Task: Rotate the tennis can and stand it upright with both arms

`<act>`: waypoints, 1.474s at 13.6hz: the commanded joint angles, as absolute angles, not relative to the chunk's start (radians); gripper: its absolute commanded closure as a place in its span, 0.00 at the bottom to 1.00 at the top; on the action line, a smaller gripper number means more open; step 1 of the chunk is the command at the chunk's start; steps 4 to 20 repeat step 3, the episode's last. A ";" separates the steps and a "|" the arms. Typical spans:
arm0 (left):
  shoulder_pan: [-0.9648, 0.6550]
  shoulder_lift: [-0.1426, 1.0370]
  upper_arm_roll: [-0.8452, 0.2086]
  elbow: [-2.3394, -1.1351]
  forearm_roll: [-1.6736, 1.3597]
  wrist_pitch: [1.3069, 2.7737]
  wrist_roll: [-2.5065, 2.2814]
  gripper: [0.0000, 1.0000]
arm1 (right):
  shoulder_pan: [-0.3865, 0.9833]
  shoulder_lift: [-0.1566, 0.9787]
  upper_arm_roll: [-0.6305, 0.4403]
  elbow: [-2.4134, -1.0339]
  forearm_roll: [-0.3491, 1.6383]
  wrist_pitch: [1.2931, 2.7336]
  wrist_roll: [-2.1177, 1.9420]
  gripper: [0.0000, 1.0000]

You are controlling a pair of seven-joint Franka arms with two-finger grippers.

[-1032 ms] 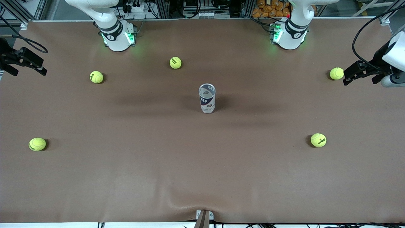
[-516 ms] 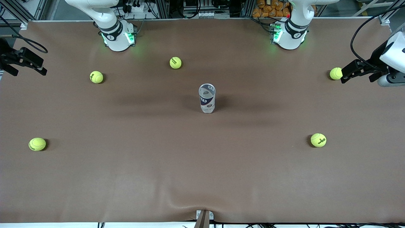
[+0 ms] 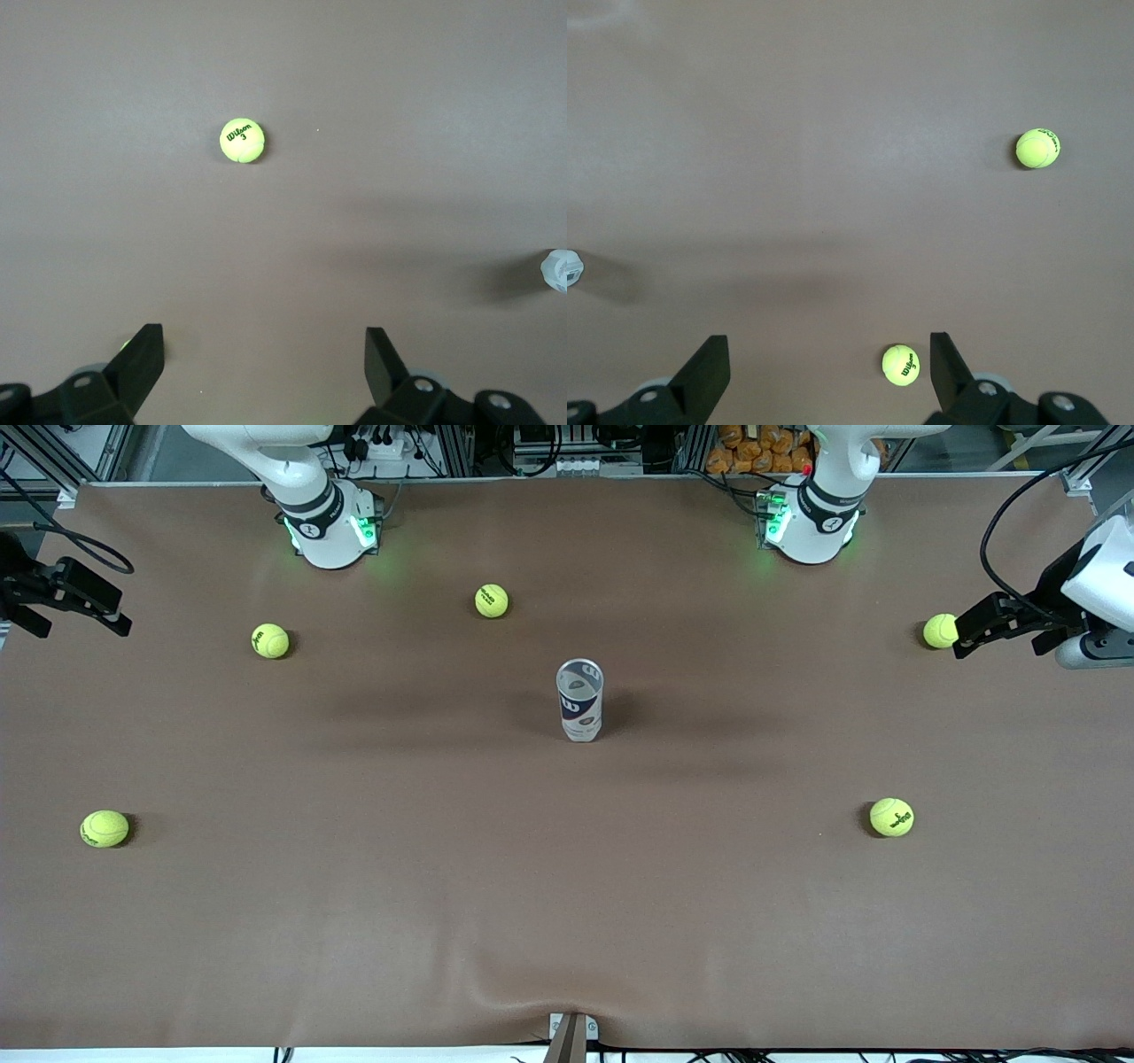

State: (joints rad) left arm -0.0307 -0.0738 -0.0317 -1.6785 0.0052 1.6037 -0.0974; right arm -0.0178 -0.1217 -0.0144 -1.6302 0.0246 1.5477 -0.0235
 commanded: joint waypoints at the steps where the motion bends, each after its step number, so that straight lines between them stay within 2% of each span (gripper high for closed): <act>1: -0.040 -0.072 -0.021 -1.671 -0.009 1.589 -0.087 0.00 | -0.021 -0.112 -0.009 -1.608 0.029 1.534 -0.009 0.00; 20: -0.040 -0.072 -0.021 -1.671 -0.009 1.589 -0.087 0.00 | -0.021 -0.112 -0.009 -1.606 0.029 1.534 -0.009 0.00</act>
